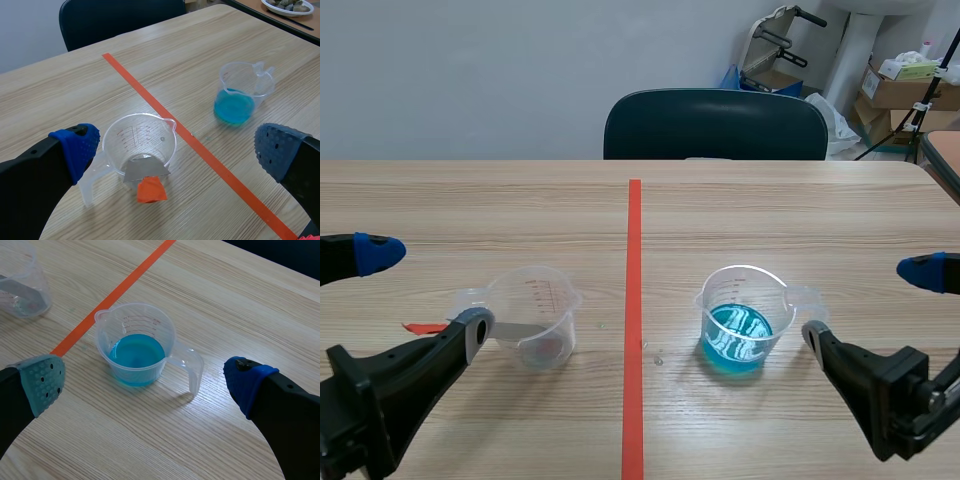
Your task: Do the redox reaction experiment
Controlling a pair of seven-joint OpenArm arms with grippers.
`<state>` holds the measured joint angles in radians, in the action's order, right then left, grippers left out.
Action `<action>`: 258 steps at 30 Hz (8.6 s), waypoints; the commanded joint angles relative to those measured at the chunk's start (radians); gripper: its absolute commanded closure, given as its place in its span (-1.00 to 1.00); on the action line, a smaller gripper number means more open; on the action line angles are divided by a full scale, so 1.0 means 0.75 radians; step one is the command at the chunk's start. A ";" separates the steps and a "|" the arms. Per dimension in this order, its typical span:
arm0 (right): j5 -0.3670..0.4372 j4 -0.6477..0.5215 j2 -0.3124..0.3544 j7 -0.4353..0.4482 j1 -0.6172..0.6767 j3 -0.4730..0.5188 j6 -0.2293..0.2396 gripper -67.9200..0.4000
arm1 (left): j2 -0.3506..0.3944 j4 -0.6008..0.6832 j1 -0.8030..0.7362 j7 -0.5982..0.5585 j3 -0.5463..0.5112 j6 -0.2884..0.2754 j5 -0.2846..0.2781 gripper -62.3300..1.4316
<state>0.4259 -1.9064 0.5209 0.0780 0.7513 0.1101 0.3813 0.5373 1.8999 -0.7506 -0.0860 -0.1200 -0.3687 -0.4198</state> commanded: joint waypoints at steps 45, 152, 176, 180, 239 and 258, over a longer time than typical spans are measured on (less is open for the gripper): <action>-0.355 0.004 0.004 -0.004 -0.659 -0.611 0.197 -1.00 | 0.019 0.016 -0.543 -0.543 -0.296 0.014 0.139 -1.00; 0.074 -0.110 -0.422 -0.724 -1.492 -1.202 -0.030 0.97 | 0.016 -0.296 -0.755 -0.897 -0.310 -0.116 0.037 -1.00; 0.116 -0.110 -0.421 -0.752 -1.511 -1.193 -0.035 0.97 | 0.016 -0.296 -0.755 -0.853 -0.310 -0.115 0.043 -1.00; 0.116 -0.110 -0.421 -0.761 -1.511 -1.193 -0.035 0.97 | 0.016 -0.296 -0.755 -0.855 -0.310 -0.115 0.025 -1.00; 0.116 -0.110 -0.421 -0.770 -1.511 -1.193 -0.034 0.97 | 0.016 -0.296 -0.755 -0.868 -0.310 -0.115 0.025 -1.00; 0.117 -0.110 -0.421 -0.770 -1.511 -1.193 -0.034 0.97 | 0.016 -0.296 -0.755 -0.869 -0.310 -0.115 0.025 -1.00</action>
<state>0.5060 -1.9862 0.2104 -0.5182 -0.3702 -0.7975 0.3592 0.5514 1.6649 -1.3148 -0.7162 -0.3531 -0.4530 -0.3939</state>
